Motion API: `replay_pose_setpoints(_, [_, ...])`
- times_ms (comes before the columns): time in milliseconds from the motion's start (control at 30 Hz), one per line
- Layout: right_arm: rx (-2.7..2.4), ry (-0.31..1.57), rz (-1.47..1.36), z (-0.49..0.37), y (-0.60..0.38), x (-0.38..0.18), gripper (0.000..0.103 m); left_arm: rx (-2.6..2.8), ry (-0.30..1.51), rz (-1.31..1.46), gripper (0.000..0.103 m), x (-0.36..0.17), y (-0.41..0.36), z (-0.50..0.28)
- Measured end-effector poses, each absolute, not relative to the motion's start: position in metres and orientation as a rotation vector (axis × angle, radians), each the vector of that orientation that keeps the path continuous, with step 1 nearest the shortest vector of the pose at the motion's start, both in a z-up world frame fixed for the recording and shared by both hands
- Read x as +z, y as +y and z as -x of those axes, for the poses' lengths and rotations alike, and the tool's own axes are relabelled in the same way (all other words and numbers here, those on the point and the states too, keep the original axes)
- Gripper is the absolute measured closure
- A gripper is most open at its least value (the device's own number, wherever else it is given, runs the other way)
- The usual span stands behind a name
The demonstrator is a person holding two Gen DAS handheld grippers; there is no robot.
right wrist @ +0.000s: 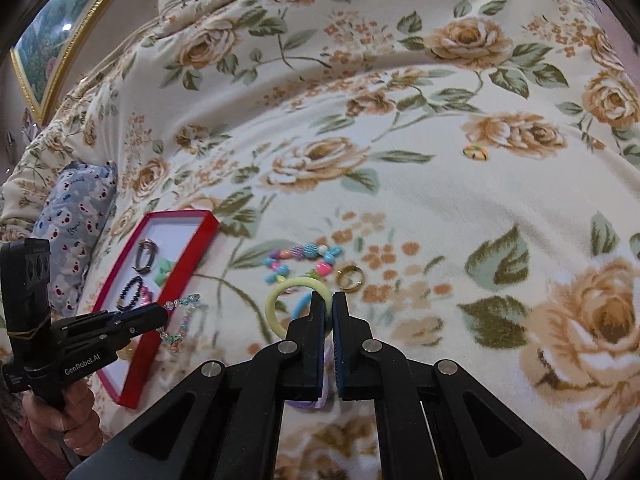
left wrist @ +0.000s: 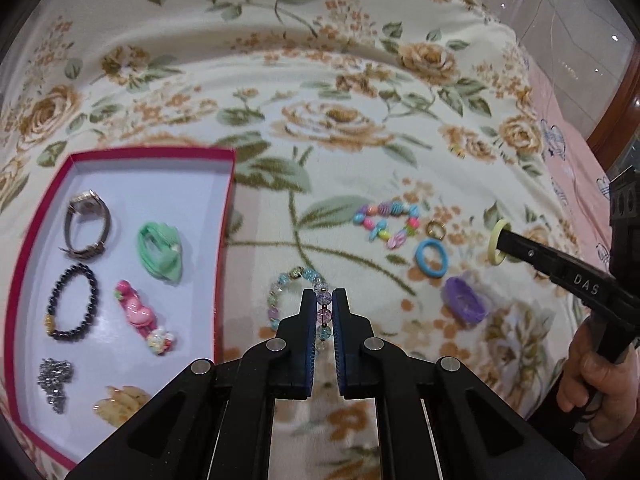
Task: Organize jewelry
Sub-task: 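Carry bracelet and yellow hair tie into the red box and open both tools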
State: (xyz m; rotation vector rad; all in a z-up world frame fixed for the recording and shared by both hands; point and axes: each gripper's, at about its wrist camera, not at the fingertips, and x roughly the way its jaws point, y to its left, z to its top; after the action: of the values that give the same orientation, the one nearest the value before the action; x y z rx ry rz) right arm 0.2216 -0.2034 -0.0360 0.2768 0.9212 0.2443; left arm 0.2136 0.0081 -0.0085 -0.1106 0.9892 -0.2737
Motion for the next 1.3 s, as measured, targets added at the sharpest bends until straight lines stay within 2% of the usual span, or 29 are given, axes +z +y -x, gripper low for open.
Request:
replay_pose_setpoints(533, [0.368, 0.914, -0.249, -0.214, -0.150, -0.021, 0.100, -0.246, 0.886, 0.156, 0.097, 0.037, 0.048, -0.172])
replay_pose_setpoints(1300, [0.597, 0.963, -0.130, -0.221, -0.027, -0.022, 0.100, -0.111, 0.843, 0.256, 0.097, 0.046, 0.133, -0.139])
